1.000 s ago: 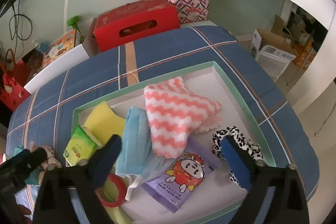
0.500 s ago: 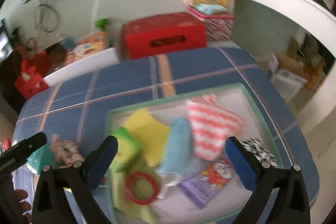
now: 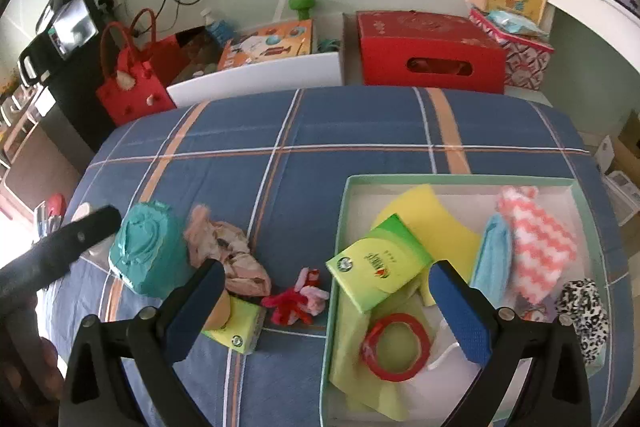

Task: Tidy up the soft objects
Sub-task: 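Move both tools back toward the remaining pile, then reach the left tool to the round tan wrapped cake and grasp it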

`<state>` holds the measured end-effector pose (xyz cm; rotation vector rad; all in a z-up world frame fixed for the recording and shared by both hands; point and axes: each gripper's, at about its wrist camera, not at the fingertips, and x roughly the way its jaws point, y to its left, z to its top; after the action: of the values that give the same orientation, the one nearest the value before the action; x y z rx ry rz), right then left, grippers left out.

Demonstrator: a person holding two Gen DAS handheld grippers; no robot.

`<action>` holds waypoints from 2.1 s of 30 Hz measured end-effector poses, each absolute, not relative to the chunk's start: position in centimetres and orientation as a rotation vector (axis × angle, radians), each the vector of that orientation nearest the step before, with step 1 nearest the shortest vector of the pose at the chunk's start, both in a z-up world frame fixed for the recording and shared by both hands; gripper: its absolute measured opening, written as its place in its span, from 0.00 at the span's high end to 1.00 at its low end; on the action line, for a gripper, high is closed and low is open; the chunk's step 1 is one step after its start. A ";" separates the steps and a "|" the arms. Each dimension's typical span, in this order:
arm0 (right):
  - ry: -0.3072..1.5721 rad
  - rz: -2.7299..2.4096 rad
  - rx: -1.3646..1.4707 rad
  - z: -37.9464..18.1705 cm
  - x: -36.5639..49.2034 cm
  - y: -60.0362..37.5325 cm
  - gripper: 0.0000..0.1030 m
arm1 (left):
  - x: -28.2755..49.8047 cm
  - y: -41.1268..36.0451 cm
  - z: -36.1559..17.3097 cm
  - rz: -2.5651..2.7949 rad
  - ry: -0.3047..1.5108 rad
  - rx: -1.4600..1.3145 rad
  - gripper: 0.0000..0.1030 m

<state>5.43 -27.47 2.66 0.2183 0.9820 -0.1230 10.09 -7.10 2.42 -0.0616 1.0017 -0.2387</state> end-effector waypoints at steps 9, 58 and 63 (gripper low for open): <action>1.009 -0.108 0.272 1.5 5.4 -28.0 0.00 | 8.3 -6.9 0.1 -0.229 1.076 -0.039 0.10; 1.111 0.037 0.358 -2.9 7.2 -26.3 0.49 | 7.9 -11.5 -5.2 -0.364 1.229 -0.057 0.59; 1.131 0.038 0.348 -3.5 7.4 -26.2 0.52 | 7.9 -10.6 -4.9 -0.375 1.231 -0.077 0.59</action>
<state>7.42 -26.17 -3.45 0.3481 1.1313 0.0381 7.92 -10.61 -4.95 -0.0770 1.2313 -0.3754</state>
